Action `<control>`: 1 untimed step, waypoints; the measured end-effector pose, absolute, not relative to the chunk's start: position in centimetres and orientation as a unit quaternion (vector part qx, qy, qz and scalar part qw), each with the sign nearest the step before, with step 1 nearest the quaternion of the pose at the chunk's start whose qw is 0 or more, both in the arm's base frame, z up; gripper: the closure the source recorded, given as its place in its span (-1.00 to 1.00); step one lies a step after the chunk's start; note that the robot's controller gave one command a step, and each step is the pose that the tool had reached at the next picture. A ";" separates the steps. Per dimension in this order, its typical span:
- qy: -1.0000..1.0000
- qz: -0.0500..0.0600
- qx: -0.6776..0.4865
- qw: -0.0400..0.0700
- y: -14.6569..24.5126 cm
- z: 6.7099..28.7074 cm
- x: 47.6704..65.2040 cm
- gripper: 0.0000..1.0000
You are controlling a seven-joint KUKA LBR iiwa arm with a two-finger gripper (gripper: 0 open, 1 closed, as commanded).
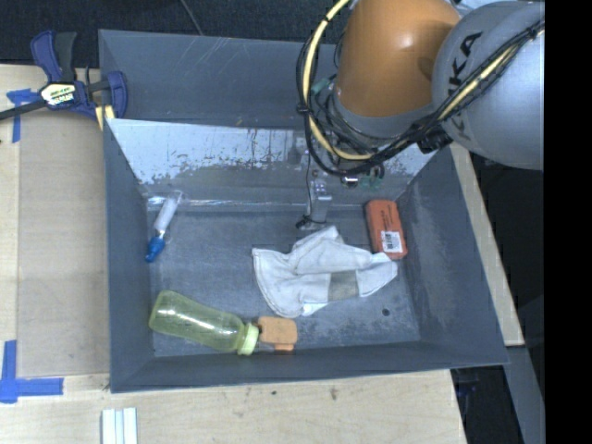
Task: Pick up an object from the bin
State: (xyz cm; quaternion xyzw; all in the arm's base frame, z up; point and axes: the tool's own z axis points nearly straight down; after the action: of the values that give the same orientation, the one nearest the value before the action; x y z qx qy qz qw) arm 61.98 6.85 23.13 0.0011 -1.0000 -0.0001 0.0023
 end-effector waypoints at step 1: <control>-1.000 0.000 0.000 -0.002 6.8 23.7 62.1 -1.00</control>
Offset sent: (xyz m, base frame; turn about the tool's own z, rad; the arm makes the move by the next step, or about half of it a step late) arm -0.0484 -0.0554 -0.0691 0.0196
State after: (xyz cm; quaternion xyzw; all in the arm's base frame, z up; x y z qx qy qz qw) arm 62.10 6.82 23.67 0.0004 -1.0000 -0.0005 -0.0020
